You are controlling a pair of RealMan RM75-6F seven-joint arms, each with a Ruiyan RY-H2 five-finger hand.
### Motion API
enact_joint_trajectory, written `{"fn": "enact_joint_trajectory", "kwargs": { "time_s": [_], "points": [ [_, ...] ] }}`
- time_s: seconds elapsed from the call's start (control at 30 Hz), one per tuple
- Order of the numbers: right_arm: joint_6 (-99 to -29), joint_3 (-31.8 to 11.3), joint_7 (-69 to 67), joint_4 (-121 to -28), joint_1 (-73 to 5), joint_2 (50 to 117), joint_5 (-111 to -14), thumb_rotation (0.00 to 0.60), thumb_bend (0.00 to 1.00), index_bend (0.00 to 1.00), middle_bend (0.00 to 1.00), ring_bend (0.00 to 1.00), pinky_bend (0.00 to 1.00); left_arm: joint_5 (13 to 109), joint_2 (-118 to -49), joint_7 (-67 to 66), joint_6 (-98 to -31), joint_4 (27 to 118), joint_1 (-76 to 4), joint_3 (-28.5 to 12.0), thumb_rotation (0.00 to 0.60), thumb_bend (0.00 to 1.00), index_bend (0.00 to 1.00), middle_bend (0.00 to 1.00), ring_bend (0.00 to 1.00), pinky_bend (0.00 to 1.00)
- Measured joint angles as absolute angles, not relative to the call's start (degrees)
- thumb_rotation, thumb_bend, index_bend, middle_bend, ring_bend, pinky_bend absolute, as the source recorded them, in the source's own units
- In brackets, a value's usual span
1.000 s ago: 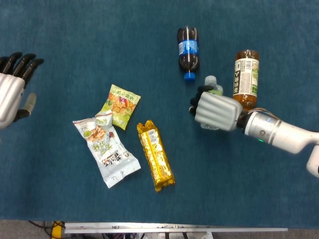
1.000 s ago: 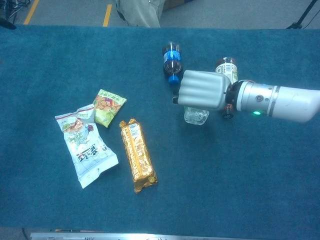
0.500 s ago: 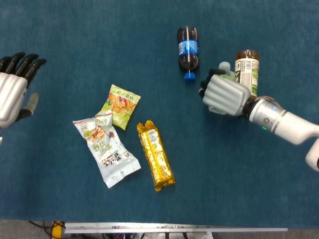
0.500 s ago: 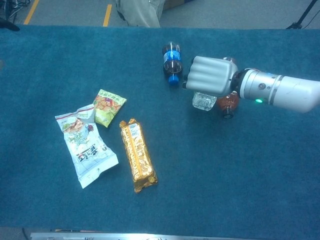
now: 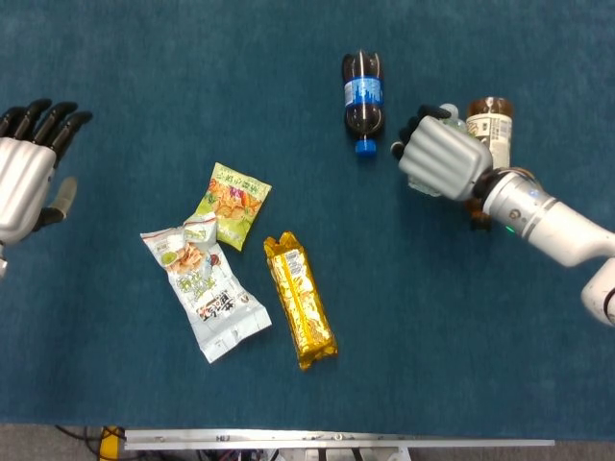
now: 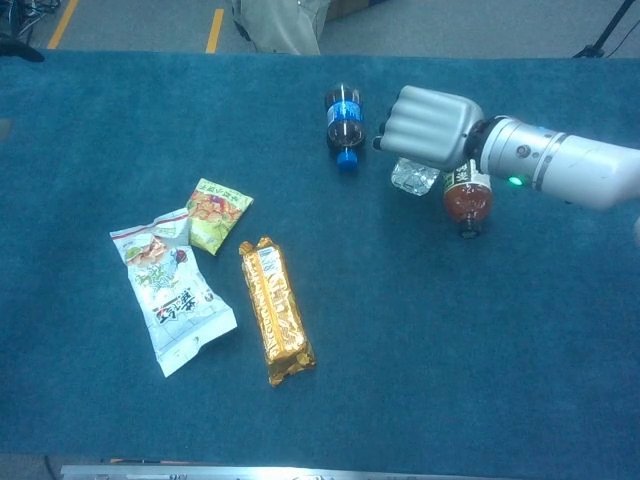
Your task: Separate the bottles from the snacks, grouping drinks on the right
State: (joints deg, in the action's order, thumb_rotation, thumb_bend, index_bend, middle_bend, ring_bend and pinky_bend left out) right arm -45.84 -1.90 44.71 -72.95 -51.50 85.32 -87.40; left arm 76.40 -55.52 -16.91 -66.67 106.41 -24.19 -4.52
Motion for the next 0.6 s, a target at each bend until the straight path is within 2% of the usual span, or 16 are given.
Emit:
{"fn": "enact_joint_trajectory", "kwargs": {
  "time_s": [0.33, 0.6],
  "points": [
    [-48.54, -3.93, 44.90, -76.37, -51.06, 83.02, -85.82, 0.600, 0.00, 0.35, 0.43, 0.42, 0.49, 76.68, -54.89, -16.50, -67.00, 106.44, -24.11, -4.68, 0.600, 0.46, 0.12, 0.12, 0.09, 0.15],
    [-55.18, -5.94, 41.55, -82.73, -46.94, 76.50, -82.97, 0.600, 0.00, 0.35, 0.43, 0.40, 0.49, 77.37, -54.15, -15.68, -68.78, 105.95, -23.25, -4.83, 0.600, 0.46, 0.12, 0.12, 0.09, 0.15]
  ]
}}
